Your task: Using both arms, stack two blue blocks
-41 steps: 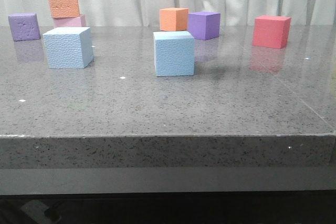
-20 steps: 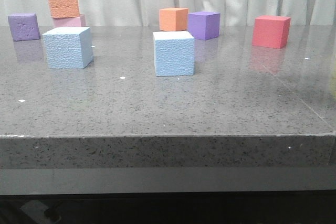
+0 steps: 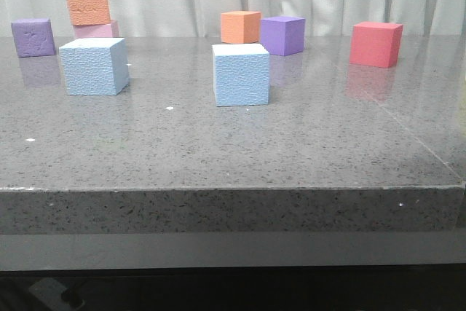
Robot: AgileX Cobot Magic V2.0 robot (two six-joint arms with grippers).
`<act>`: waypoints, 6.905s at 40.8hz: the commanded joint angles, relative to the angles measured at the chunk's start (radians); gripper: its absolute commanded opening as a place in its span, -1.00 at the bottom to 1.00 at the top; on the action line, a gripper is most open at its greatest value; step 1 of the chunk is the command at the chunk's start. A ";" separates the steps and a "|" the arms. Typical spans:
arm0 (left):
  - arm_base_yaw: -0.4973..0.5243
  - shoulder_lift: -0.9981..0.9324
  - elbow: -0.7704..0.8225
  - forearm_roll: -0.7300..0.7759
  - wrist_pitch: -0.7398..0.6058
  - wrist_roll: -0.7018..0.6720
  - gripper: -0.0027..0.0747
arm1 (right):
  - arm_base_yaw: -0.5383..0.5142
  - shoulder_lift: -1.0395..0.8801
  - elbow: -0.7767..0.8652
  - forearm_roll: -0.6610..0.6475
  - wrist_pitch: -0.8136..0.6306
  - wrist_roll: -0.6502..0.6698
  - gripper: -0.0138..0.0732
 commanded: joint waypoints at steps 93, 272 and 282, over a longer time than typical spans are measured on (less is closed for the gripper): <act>-0.212 0.956 -0.558 0.034 -0.129 0.006 0.62 | -0.001 -0.089 0.094 -0.014 -0.200 -0.010 0.57; -0.406 1.466 -1.172 -0.402 0.319 1.153 0.54 | -0.001 -0.089 0.094 -0.014 -0.200 -0.010 0.57; -0.406 1.466 -1.172 -0.399 0.312 1.153 0.56 | -0.001 -0.089 0.094 -0.014 -0.200 -0.010 0.57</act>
